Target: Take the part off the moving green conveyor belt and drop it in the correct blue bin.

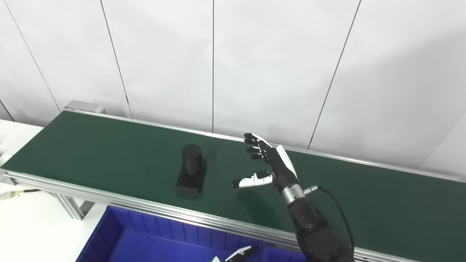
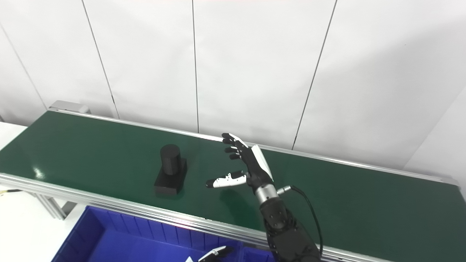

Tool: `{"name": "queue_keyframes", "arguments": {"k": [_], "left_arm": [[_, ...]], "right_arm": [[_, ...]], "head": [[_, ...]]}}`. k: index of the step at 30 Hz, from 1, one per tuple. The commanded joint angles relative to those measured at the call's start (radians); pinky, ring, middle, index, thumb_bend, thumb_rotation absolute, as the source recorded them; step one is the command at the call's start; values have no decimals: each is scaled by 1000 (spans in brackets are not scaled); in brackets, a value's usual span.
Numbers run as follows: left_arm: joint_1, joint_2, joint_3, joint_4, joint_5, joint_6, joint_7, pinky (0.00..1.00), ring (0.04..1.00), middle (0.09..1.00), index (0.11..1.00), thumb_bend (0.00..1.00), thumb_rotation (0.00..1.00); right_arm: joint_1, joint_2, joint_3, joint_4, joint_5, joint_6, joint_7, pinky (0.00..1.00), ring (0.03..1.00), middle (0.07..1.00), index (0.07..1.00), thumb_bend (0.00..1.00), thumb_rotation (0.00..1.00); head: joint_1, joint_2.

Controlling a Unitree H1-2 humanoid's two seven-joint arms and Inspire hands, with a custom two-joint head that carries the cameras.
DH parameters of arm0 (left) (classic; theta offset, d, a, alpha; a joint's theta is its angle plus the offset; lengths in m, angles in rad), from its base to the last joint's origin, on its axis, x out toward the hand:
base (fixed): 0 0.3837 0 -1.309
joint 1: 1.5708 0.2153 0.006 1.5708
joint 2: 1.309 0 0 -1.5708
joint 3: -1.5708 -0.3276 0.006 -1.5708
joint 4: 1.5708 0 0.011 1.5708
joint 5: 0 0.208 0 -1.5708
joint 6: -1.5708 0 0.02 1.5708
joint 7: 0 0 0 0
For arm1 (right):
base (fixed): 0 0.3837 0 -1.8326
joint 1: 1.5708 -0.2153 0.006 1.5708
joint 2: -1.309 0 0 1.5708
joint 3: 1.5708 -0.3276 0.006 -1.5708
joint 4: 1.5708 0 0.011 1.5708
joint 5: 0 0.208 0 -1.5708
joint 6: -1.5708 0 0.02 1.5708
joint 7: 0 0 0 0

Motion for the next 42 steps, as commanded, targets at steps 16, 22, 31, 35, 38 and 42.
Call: {"name": "queue_keyframes", "arguments": {"k": [16, 22, 31, 35, 38, 42], "left_arm": [[-15, -16, -21, -21, 13, -29, 28, 837, 873, 878, 842, 852, 938], [-12, -17, -17, -29, -2, -29, 11, 837, 873, 875, 840, 868, 922], [-6, -19, -12, -32, -8, -29, 2, 840, 874, 873, 836, 885, 912], [-7, -19, -16, -31, -6, -29, -1, 844, 875, 874, 838, 883, 912], [-9, -20, -19, -28, -3, -29, 1, 836, 873, 872, 837, 893, 913], [-11, -17, -26, -28, 2, -29, 10, 832, 871, 872, 836, 882, 914]], "right_arm": [[-141, 6, 28, 135, -59, -34, -65, 704, 760, 817, 844, 976, 167], [-158, 5, 24, 172, -67, -34, -70, 695, 757, 811, 846, 969, 174], [-170, 8, 12, 207, -68, -34, -66, 691, 760, 828, 849, 957, 172], [-174, 2, 15, 207, -73, -34, -65, 687, 757, 835, 849, 961, 173], [-173, -2, 15, 203, -74, -34, -66, 698, 764, 828, 854, 957, 181], [-171, -1, 12, 199, -70, -33, -62, 708, 773, 826, 867, 938, 203]], "head": [[13, 0], [23, -1], [19, -3], [16, -1], [17, 0], [14, 1]]}}
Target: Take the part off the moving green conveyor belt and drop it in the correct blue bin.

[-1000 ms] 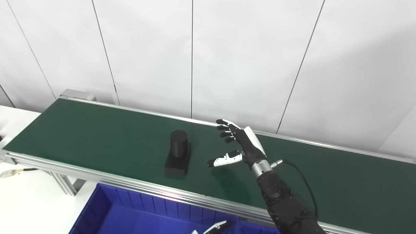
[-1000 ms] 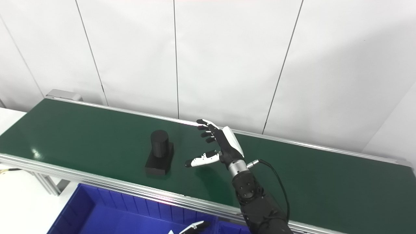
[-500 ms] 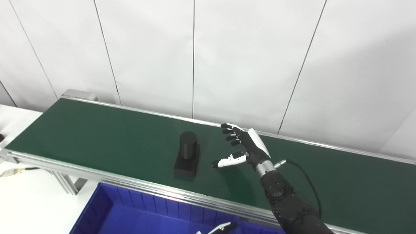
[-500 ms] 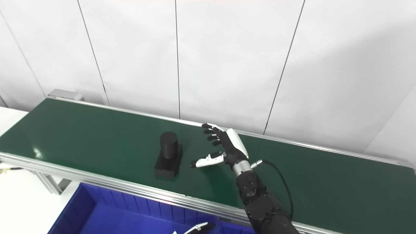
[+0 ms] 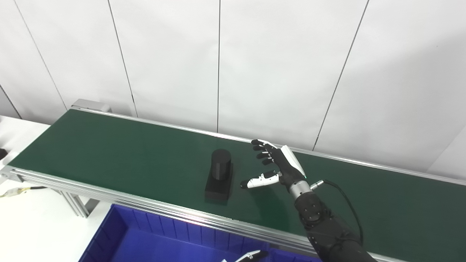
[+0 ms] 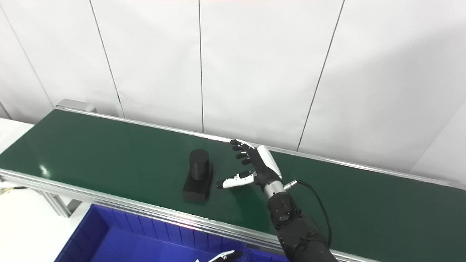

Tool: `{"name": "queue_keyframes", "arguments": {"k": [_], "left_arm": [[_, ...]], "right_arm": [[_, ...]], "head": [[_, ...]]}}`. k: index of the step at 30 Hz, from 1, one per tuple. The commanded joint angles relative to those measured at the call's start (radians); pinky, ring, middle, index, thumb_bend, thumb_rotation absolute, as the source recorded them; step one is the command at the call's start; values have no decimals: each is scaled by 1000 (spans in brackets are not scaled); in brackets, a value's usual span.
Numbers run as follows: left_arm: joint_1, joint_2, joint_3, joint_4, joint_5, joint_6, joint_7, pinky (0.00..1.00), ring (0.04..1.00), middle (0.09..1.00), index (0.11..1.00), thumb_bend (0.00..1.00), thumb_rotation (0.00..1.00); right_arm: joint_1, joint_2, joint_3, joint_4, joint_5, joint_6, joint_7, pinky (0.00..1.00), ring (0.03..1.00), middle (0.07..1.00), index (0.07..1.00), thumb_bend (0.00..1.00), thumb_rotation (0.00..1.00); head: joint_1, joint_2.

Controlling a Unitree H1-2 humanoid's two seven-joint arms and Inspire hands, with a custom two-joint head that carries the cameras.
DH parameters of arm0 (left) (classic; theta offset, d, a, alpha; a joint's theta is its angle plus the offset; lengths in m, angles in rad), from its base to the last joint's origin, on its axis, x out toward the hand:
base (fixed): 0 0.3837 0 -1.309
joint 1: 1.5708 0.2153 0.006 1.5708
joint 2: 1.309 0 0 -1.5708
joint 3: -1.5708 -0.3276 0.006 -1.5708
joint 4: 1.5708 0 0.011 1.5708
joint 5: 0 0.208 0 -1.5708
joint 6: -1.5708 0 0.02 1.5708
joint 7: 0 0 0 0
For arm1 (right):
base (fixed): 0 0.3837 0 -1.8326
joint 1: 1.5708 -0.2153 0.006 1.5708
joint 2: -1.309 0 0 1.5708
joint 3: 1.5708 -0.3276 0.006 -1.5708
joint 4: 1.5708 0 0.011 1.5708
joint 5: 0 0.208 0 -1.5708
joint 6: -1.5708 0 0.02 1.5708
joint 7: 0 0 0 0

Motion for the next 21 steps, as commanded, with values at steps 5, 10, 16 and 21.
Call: {"name": "queue_keyframes", "arguments": {"k": [5, 10, 16, 21], "left_arm": [[-8, 0, 1, -30, 5, -29, 6, 831, 872, 872, 836, 877, 903], [-7, 5, -2, -33, 5, -29, 3, 828, 872, 874, 837, 865, 901], [-10, 5, -6, -30, 10, -29, 7, 829, 872, 875, 841, 849, 906], [-10, 6, -12, -30, 15, -29, 14, 830, 872, 875, 842, 851, 910]], "right_arm": [[-60, 11, -3, -25, 4, -33, -14, 690, 762, 832, 868, 936, 226], [-61, 13, 2, -29, -2, -33, -16, 686, 756, 828, 864, 939, 243], [-57, 5, 6, -30, -10, -34, -29, 673, 746, 824, 849, 942, 235], [-51, 1, 7, -15, -19, -34, -30, 676, 753, 834, 850, 930, 250]], "head": [[-6, 1], [-12, 1], [-12, 1], [-7, 4]]}}
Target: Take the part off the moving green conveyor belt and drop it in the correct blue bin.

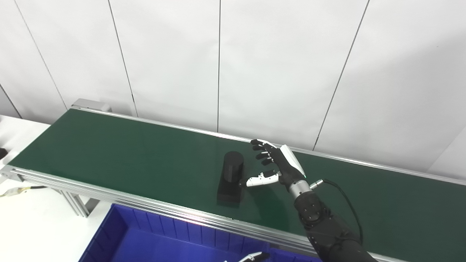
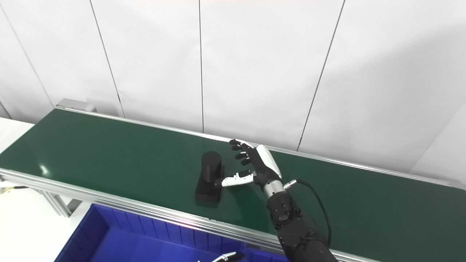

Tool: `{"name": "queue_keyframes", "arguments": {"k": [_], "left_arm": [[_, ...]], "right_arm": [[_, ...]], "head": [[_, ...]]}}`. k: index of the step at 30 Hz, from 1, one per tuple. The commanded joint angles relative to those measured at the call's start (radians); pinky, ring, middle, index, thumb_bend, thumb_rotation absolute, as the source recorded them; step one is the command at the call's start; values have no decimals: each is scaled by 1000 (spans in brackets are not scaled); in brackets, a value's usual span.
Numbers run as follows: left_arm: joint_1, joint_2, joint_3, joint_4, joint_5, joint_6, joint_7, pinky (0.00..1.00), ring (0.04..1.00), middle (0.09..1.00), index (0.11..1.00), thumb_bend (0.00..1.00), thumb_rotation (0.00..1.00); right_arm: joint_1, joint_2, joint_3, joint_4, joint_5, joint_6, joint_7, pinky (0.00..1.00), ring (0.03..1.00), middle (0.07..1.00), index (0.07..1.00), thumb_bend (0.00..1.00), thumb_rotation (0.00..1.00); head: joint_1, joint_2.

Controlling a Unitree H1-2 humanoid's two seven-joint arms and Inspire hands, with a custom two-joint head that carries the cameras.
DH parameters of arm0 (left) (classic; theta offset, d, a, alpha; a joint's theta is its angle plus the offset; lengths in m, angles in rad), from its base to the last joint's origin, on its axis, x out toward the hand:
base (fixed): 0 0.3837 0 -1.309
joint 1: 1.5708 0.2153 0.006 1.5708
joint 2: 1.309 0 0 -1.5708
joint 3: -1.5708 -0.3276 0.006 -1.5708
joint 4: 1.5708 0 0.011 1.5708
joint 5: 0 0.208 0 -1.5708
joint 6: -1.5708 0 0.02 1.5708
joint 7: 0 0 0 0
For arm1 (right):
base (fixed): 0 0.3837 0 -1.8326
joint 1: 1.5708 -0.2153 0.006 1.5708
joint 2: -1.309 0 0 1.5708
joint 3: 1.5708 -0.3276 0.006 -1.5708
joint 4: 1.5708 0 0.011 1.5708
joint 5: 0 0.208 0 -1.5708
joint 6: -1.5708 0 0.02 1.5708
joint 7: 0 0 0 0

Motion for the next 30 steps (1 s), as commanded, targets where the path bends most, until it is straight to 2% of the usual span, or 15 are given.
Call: {"name": "queue_keyframes", "arguments": {"k": [1, 19, 24, 28, 30], "left_arm": [[-10, 3, -2, -31, 16, -29, 16, 827, 872, 874, 840, 850, 911], [1, 4, -1, -44, 11, -29, 12, 833, 878, 880, 845, 860, 911], [2, 5, -1, -44, 15, -29, 13, 833, 877, 879, 846, 854, 914], [1, 6, -1, -44, 14, -29, 11, 834, 879, 882, 846, 847, 909], [1, 6, -2, -44, 17, -29, 13, 833, 879, 881, 846, 846, 912]], "right_arm": [[-50, 0, -3, -15, 0, -34, -22, 678, 756, 840, 847, 924, 240], [-29, -13, 4, 2, -19, -34, -28, 673, 758, 813, 790, 891, 226], [-27, -12, 1, 2, -17, -34, -27, 624, 704, 771, 767, 865, 220], [-29, -11, -10, 11, -9, -33, -17, 553, 634, 727, 730, 808, 220], [-30, -10, -18, 14, -2, -33, -7, 495, 577, 681, 703, 765, 185]], "head": [[5, 4], [3, 12], [1, 12], [1, 13], [1, 13]]}}
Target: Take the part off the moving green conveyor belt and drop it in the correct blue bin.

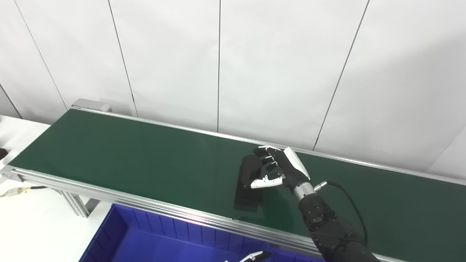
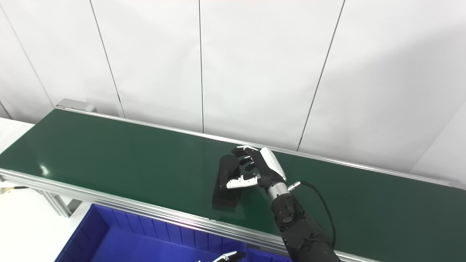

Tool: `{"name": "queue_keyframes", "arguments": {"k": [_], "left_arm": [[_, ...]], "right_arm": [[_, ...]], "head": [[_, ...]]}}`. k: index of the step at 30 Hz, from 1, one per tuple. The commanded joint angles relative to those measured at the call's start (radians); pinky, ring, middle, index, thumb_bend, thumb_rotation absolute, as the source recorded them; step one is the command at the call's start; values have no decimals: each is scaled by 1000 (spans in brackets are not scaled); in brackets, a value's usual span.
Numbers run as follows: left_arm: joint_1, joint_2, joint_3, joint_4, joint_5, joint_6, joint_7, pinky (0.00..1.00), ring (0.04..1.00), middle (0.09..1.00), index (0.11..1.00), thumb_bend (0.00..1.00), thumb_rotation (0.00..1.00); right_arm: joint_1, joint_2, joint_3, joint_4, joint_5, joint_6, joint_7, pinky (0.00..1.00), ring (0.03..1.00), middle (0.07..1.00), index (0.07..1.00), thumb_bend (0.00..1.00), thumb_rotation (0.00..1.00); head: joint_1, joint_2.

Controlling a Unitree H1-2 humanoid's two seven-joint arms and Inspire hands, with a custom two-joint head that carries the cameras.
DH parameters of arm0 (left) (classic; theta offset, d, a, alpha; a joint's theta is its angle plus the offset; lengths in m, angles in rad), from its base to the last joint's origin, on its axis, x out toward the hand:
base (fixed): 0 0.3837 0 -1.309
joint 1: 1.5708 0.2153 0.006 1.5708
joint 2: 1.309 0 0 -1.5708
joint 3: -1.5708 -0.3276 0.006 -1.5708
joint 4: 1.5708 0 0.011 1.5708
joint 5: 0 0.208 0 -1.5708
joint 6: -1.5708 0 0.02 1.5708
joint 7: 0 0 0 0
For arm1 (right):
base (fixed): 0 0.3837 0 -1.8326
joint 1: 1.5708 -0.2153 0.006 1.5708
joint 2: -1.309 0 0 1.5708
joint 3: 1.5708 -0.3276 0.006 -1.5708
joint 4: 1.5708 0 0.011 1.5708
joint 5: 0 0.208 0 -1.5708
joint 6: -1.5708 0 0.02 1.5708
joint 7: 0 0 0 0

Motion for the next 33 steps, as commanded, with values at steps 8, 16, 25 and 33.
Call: {"name": "queue_keyframes", "arguments": {"k": [8, 16, 25, 33], "left_arm": [[-4, 3, -1, -26, 15, -29, 14, 834, 877, 879, 846, 840, 915], [-2, 4, 1, -30, 9, -29, 7, 834, 880, 880, 846, 846, 909], [-8, 3, 2, -20, 6, -29, 1, 830, 883, 884, 850, 847, 912], [-20, -14, 1, 0, 15, -29, 16, 840, 877, 880, 844, 860, 910]], "right_arm": [[-37, 11, -23, 9, 11, -32, 6, 386, 458, 478, 523, 533, 14], [-42, 6, -5, 21, -19, -29, -8, 308, 364, 444, 526, 521, 0], [-42, -1, 0, 23, -27, -29, -8, 317, 375, 452, 520, 521, 0], [-10, -46, -13, -64, 18, -34, 44, 317, 382, 458, 517, 522, 0]], "head": [[-1, 2], [-4, 3], [-13, 0], [-23, 0]]}}
